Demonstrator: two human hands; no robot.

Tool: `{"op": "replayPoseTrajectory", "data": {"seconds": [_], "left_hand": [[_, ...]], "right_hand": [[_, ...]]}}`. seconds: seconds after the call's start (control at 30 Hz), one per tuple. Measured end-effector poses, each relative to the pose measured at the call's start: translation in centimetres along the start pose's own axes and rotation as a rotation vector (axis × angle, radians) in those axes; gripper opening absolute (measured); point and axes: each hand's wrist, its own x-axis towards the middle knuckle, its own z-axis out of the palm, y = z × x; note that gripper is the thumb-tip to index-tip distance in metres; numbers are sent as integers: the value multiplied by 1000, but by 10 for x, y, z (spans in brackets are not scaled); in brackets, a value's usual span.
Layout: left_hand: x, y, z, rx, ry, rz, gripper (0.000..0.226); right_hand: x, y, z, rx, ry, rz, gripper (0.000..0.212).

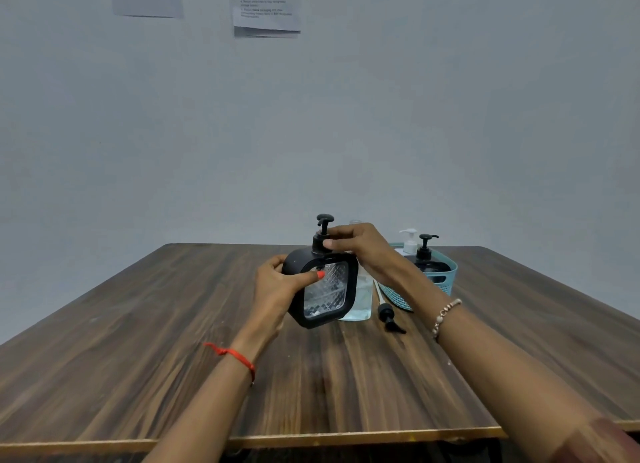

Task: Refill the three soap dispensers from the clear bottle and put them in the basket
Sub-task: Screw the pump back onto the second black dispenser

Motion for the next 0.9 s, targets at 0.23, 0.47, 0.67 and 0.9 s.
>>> {"op": "replayPoseTrajectory", "data": {"seconds": [0.23, 0.47, 0.67, 0.9], "left_hand": [[-1, 0, 4, -5, -14, -5, 39], [3, -2, 6, 0, -14, 8, 36], [0, -8, 21, 101, 99, 46, 43], [-9, -6, 26, 109, 83, 31, 40]], "right_hand": [[-2, 3, 9, -135, 104, -35, 28], [-12, -9, 3, -191, 127, -46, 14], [-11, 0, 28, -312, 526, -72, 27], [-16, 0, 28, -454, 557, -95, 40]]}}
